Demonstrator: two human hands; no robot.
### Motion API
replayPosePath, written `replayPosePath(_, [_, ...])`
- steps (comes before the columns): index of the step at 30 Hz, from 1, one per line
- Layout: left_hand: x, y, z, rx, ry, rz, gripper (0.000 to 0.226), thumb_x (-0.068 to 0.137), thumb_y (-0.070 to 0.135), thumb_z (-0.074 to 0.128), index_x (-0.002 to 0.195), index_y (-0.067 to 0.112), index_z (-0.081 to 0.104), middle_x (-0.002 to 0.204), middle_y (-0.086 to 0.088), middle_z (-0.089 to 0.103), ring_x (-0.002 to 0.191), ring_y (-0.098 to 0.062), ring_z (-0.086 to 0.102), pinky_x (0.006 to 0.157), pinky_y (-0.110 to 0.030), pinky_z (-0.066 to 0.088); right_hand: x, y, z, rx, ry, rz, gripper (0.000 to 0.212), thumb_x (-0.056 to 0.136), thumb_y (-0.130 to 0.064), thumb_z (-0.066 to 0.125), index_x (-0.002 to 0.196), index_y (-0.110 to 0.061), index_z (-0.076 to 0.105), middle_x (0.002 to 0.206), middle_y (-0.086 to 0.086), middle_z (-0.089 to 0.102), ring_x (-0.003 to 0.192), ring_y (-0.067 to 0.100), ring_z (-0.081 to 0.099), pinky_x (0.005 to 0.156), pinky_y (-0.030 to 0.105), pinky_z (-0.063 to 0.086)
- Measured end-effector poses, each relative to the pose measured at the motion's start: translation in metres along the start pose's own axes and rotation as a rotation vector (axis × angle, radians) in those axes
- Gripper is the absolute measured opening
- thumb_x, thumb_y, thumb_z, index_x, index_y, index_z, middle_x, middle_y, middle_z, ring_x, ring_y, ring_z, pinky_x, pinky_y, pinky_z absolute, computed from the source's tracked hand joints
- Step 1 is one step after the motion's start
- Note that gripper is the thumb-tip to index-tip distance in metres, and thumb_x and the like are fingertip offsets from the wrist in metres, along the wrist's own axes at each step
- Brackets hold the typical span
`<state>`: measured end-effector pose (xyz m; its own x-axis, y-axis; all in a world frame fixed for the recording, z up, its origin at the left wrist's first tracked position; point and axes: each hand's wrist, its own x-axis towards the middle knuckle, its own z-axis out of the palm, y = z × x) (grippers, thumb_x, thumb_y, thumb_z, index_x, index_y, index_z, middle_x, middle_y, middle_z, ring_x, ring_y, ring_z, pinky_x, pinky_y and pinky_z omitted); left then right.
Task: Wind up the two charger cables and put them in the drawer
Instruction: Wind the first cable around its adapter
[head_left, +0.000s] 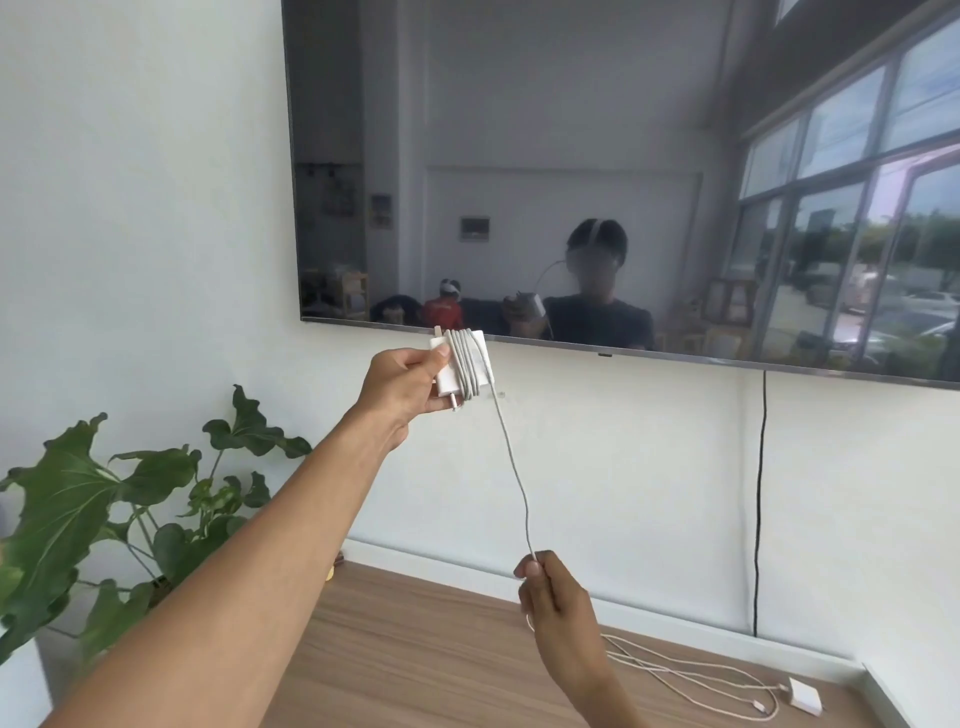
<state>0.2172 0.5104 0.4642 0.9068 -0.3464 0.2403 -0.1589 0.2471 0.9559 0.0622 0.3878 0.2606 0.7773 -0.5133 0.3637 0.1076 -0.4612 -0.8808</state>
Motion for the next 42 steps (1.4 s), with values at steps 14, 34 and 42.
replayPosePath(14, [-0.015,-0.010,0.018,0.024,-0.107,0.028,0.026,0.092,0.016,0.061,0.107,-0.005,0.065,0.086,-0.010,0.068,0.069,-0.024,0.066,0.058,-0.034,0.061,0.052,-0.129,-0.044,0.311,-0.151,-0.083,0.025,0.098,-0.031,0.049,0.106,-0.011,0.062,0.067,0.003,0.058,0.052,0.018,0.051,0.055,0.032,0.049])
replayPosePath(34, [-0.017,0.007,0.005,-0.076,-0.109,0.052,0.021,0.093,0.016,0.060,0.104,-0.002,0.065,0.100,-0.018,0.067,0.079,-0.030,0.067,0.064,-0.035,0.062,0.067,-0.130,-0.085,-0.083,-0.255,0.483,0.036,0.097,-0.034,0.049,0.097,0.001,0.060,0.065,0.011,0.065,0.067,0.028,0.068,0.075,0.040,0.060])
replayPosePath(42, [-0.018,0.011,0.010,-0.087,-0.156,0.065,0.022,0.093,0.016,0.060,0.105,-0.002,0.065,0.094,-0.014,0.066,0.074,-0.026,0.066,0.062,-0.034,0.062,0.078,-0.136,-0.066,0.412,0.010,0.115,0.031,0.098,-0.011,0.042,0.127,-0.018,0.053,0.127,0.007,0.058,0.117,0.021,0.057,0.107,0.038,0.042])
